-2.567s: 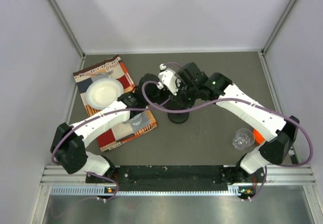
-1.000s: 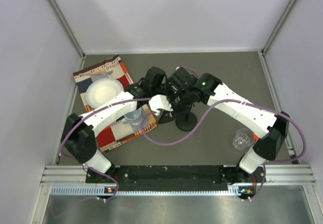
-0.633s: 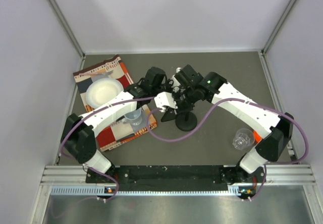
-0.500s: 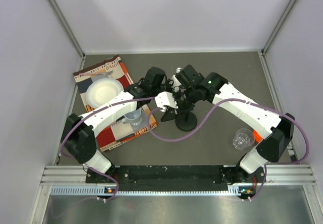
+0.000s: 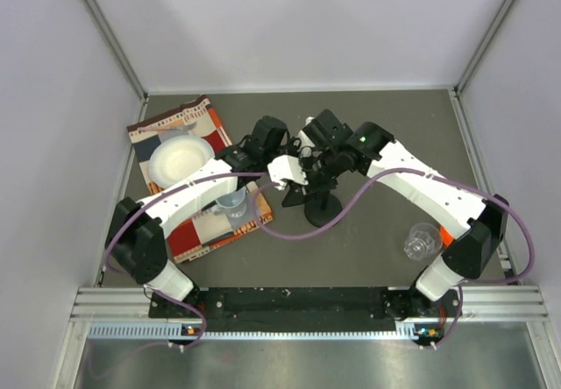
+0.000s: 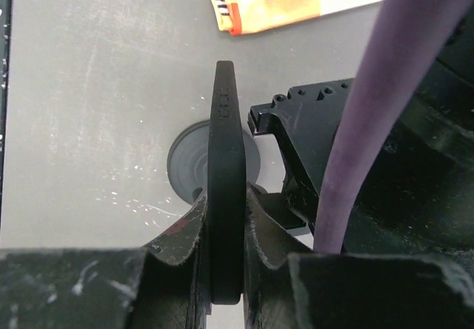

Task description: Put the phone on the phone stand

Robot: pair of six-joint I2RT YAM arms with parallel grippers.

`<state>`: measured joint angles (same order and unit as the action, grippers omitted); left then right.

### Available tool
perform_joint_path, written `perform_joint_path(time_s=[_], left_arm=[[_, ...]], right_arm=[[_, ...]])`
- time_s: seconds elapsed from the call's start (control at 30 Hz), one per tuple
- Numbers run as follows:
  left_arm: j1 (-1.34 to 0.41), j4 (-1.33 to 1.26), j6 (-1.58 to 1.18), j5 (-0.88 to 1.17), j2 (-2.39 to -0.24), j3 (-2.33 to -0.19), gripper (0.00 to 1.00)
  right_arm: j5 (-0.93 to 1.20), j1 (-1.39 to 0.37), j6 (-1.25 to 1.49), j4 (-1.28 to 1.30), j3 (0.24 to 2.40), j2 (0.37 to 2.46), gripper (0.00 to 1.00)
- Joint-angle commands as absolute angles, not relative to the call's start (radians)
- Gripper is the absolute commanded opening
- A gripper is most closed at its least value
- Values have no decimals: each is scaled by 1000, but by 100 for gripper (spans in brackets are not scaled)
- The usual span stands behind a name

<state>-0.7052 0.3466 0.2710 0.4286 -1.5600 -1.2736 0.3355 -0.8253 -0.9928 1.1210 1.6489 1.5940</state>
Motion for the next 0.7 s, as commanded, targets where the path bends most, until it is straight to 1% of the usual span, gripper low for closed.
perform_joint_path(time_s=[0.0, 0.2, 0.23, 0.3, 0.37, 0.43, 0.57, 0.6, 0.67], left_arm=[[-729, 400, 295, 292, -1522, -1305, 0], [-729, 390, 213, 157, -1490, -1307, 0], [-727, 387, 201, 134, -1482, -1302, 0], [-729, 371, 129, 13, -1464, -1298, 0], [-729, 357, 25, -95, -1451, -1284, 0], [-730, 309, -73, -123, -1427, -1240, 0], [-732, 258, -161, -244, -1390, -1167, 0], [-732, 255, -175, -333, -1372, -1151, 0], [-732, 252, -196, -417, -1350, -1135, 0]], right_arm=[[152, -839, -888, 1112, 1628, 1559, 0], [68, -853, -755, 1160, 1606, 1552, 0], [57, -860, -688, 1169, 1606, 1555, 0], [46, -868, -591, 1253, 1658, 1594, 0], [35, -916, -485, 1287, 1655, 1606, 0], [52, -942, -378, 1322, 1640, 1614, 0], [14, -925, -259, 1249, 1441, 1513, 0], [12, -913, -252, 1247, 1413, 1494, 0], [-29, -878, -224, 1250, 1353, 1465, 0]])
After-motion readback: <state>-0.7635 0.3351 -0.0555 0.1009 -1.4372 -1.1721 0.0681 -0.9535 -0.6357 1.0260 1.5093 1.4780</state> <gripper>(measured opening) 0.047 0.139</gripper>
